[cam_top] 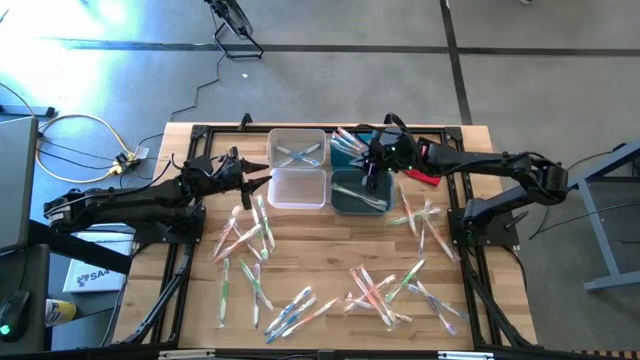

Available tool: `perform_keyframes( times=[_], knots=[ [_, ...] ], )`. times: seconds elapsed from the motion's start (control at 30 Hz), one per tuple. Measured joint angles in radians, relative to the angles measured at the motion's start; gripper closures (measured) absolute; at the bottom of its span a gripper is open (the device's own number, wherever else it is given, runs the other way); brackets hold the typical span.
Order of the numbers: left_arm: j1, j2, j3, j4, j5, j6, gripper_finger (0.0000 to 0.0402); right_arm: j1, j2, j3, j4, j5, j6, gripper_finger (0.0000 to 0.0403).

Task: Pick & Place Toothbrushes
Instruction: Put the purple toothbrush into the transparent bin

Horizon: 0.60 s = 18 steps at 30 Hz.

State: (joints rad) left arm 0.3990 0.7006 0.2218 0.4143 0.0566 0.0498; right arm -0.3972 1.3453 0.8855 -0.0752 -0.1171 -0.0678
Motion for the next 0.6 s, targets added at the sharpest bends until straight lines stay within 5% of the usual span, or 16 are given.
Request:
perform_keyframes(
  times=[0.2,0.6],
  knots=[
    [0.0,0.0,0.0,-0.007,0.0,-0.001,0.0245,-0.04,0.0,-0.068,0.243,-0.122,0.013,0.0401],
    [0.0,0.0,0.0,-0.006,0.001,0.0,0.0245,-0.063,-0.001,-0.102,0.412,-0.097,-0.067,0.0401]
  ],
)
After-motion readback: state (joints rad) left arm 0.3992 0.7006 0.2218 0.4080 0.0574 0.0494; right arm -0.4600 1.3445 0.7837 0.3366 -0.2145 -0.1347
